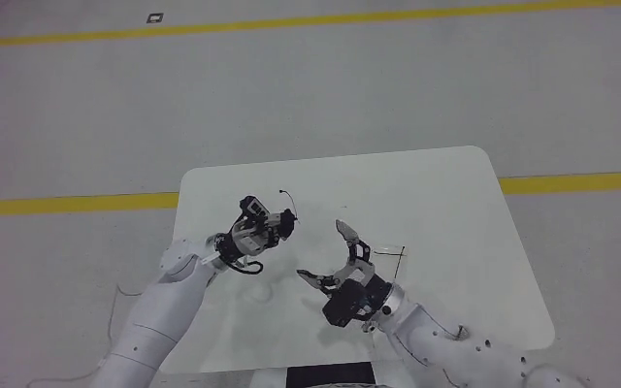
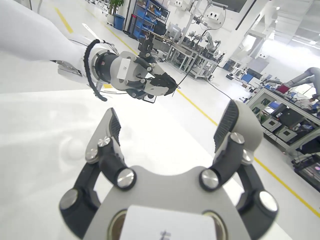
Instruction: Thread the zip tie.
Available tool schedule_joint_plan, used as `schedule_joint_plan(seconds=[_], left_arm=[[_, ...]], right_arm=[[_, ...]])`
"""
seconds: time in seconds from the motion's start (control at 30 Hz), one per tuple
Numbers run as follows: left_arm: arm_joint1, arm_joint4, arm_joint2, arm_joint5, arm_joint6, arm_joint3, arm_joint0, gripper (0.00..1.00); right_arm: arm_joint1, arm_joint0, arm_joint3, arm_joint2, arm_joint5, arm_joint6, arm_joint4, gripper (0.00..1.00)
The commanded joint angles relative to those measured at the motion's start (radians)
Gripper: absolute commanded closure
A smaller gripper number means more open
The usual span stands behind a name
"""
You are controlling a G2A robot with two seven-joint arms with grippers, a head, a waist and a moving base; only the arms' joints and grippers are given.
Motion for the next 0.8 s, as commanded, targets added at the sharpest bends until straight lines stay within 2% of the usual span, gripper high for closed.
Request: schedule_joint_plan(seconds=[0.0, 0.13, 0.2, 0.3, 0.4, 0.47, 0.67, 0.77], left_arm=[[0.000, 0.002, 0.000, -0.001, 0.001, 0.000, 0.000, 1.00], [0.000, 0.002, 0.000, -0.001, 0.001, 0.000, 0.000, 1.00], [-0.003, -0.016, 0.010, 0.011, 0.027, -0.013, 0.004, 1.00], [-0.009, -0.091, 0.028, 0.059, 0.026, -0.017, 0.008, 1.00], [-0.014, -0.139, 0.040, 0.086, 0.024, -0.009, 0.004, 1.00], [-0.013, -0.109, 0.046, 0.088, 0.020, -0.005, -0.005, 1.00], [-0.014, -0.109, 0.048, 0.088, 0.032, -0.009, -0.003, 1.00], [-0.018, -0.164, 0.059, 0.117, 0.030, -0.023, 0.005, 1.00]], right_arm=[[0.000, -0.001, 0.000, 0.001, 0.000, -0.002, 0.000, 0.00], [0.000, -0.001, 0.000, 0.001, 0.000, -0.002, 0.000, 0.00], [-0.004, 0.001, 0.003, 0.005, -0.015, 0.003, 0.000, 0.00], [-0.010, 0.024, 0.017, 0.000, -0.014, 0.030, 0.000, 0.00], [-0.017, 0.042, 0.024, -0.005, 0.000, 0.058, 0.000, 0.00], [-0.022, 0.043, 0.022, -0.001, 0.000, 0.059, 0.000, 0.00], [-0.023, 0.041, 0.021, 0.001, -0.004, 0.058, 0.001, 0.00], [-0.030, 0.033, 0.023, 0.014, -0.006, 0.055, 0.000, 0.00]])
